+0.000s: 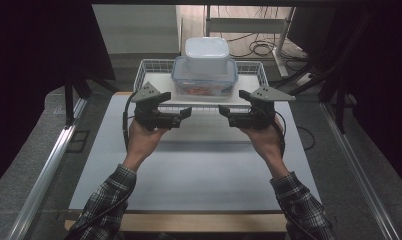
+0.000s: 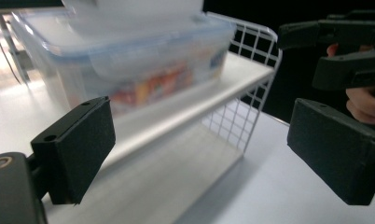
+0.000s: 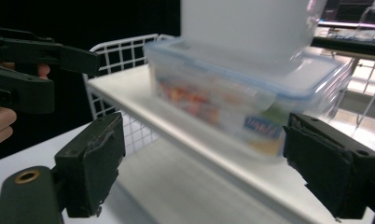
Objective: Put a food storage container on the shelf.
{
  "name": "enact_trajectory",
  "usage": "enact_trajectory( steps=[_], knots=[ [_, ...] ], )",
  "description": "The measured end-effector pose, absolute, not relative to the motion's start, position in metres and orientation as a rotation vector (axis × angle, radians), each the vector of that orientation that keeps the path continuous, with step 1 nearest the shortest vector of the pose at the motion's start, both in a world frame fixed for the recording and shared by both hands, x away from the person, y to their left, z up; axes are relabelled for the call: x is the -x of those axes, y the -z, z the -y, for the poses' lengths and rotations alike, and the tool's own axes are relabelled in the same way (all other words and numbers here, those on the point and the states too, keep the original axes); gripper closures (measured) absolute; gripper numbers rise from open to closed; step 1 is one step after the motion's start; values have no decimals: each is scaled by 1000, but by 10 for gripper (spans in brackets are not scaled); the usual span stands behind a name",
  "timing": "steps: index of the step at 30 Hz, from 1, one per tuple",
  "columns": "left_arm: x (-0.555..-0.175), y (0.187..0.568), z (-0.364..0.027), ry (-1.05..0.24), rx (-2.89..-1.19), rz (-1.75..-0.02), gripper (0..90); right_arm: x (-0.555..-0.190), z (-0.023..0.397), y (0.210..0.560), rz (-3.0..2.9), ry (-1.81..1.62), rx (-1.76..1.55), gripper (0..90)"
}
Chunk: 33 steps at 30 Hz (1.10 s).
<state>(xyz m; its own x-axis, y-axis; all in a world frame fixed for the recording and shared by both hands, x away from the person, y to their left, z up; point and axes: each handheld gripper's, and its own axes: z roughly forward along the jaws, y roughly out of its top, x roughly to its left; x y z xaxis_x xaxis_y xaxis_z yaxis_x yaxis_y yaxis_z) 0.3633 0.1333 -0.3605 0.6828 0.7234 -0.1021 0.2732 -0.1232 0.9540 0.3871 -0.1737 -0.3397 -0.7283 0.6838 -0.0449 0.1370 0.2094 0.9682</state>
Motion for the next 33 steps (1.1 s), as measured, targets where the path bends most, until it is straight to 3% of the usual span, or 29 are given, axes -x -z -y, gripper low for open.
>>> enact_trajectory(
  steps=[19, 33],
  knots=[
    [-324, 416, -145, -509, -1740, -836, 36, -358, 188, 386, -2099, -1525, -798, 67],
    [-313, 429, -149, -506, -1752, -857, 33, -349, 200, 397, -2122, -1484, -818, 44]
  ],
)
